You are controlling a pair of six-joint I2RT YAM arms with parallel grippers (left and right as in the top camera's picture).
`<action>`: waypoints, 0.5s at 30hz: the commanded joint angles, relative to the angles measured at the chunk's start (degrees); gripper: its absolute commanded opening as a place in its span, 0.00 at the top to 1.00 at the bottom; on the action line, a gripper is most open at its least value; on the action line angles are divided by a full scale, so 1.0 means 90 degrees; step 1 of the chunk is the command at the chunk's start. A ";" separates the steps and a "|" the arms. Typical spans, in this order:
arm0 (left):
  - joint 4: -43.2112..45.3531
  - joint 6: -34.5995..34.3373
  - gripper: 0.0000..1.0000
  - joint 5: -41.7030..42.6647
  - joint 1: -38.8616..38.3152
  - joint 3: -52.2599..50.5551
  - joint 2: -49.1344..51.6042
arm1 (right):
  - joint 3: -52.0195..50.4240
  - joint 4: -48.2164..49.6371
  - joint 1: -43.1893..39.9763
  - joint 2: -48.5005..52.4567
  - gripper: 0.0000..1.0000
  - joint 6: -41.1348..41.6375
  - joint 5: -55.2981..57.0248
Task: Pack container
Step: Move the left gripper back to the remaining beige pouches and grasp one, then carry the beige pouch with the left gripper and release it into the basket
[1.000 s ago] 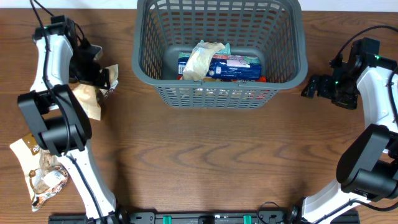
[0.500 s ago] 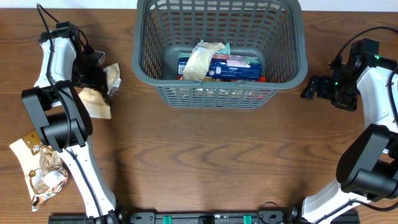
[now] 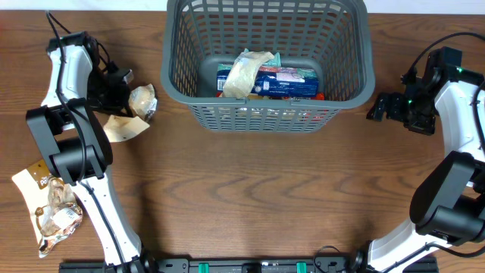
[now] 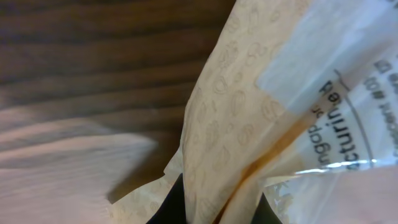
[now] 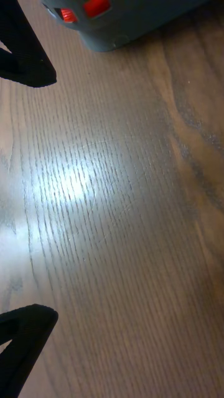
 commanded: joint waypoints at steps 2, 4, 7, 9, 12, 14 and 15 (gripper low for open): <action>-0.0136 -0.0345 0.94 0.0386 -0.0015 0.0000 -0.0682 | -0.0022 0.0019 0.0053 -0.0010 0.01 -0.0126 -0.0049; -0.0134 -0.0345 0.94 0.0384 -0.0015 0.0000 -0.1010 | -0.0022 0.0015 0.0053 -0.0007 0.01 -0.0131 -0.0049; -0.0121 -0.0345 0.94 0.0384 -0.0015 0.0000 -0.1554 | -0.0022 0.0015 0.0053 -0.0007 0.01 -0.0151 -0.0049; -0.0138 -0.0389 0.94 0.0384 -0.0015 0.0000 -0.1974 | -0.0022 0.0015 0.0053 -0.0010 0.01 -0.0153 -0.0053; -0.0148 -0.0743 0.94 0.0386 -0.0015 0.0000 -0.2691 | -0.0022 0.0007 0.0053 -0.0007 0.01 -0.0151 -0.0051; -0.0148 -0.0750 0.94 0.0386 -0.0041 0.0000 -0.3186 | -0.0022 0.0000 0.0053 -0.0007 0.01 -0.0151 -0.0051; -0.0124 -0.0748 0.94 0.0386 -0.0070 0.0000 -0.3432 | -0.0022 -0.0007 0.0053 -0.0010 0.01 -0.0151 -0.0051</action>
